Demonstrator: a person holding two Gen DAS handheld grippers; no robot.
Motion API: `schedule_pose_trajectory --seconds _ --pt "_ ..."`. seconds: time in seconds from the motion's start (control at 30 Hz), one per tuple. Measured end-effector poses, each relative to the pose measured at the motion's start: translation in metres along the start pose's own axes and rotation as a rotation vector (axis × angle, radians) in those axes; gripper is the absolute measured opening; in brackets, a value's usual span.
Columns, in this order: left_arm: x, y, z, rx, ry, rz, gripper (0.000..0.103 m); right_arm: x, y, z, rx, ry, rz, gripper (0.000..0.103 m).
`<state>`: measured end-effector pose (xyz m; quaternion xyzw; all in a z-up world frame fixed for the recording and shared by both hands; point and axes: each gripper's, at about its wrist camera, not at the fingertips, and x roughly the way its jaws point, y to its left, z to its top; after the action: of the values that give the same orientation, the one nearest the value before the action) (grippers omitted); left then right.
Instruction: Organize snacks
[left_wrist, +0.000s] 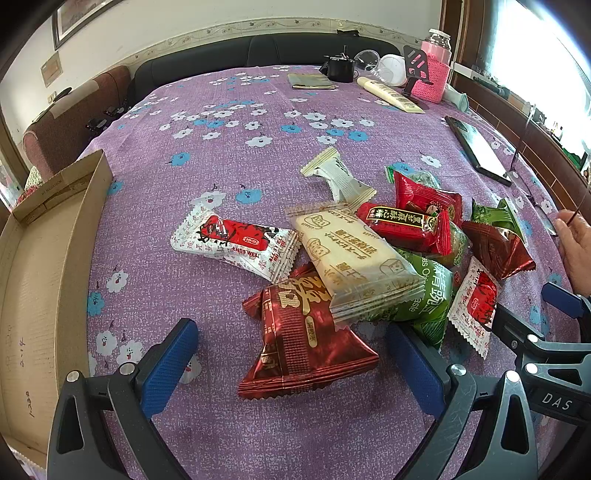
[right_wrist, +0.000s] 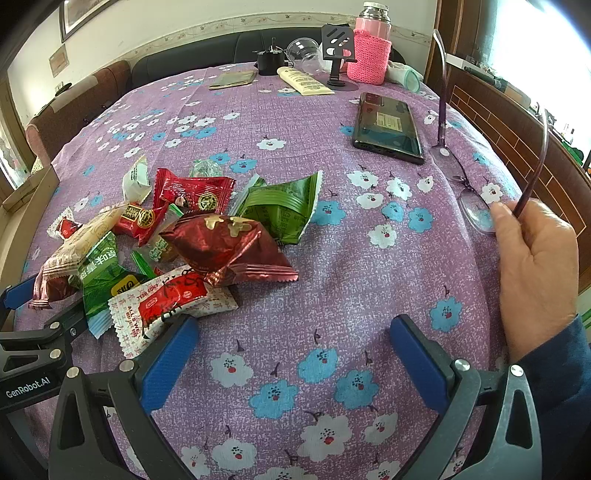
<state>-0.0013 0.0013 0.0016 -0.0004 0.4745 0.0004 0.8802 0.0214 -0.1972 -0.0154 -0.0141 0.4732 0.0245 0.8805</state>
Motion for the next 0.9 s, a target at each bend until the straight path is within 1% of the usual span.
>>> schedule_pose_trajectory --seconds 0.73,0.8,0.9 --pt "-0.0001 0.0000 -0.0001 0.001 0.000 0.000 0.103 -0.0015 -0.0010 0.0027 0.011 0.001 -0.007 0.103" --pt "-0.0010 -0.0005 -0.0004 0.019 0.000 -0.013 0.103 -0.0004 0.0013 0.0037 0.042 0.002 -0.030 0.103" --pt "-0.0037 0.0024 -0.0016 0.061 0.018 -0.051 0.103 -0.0015 0.0009 0.0026 0.032 0.003 -0.020 0.103"
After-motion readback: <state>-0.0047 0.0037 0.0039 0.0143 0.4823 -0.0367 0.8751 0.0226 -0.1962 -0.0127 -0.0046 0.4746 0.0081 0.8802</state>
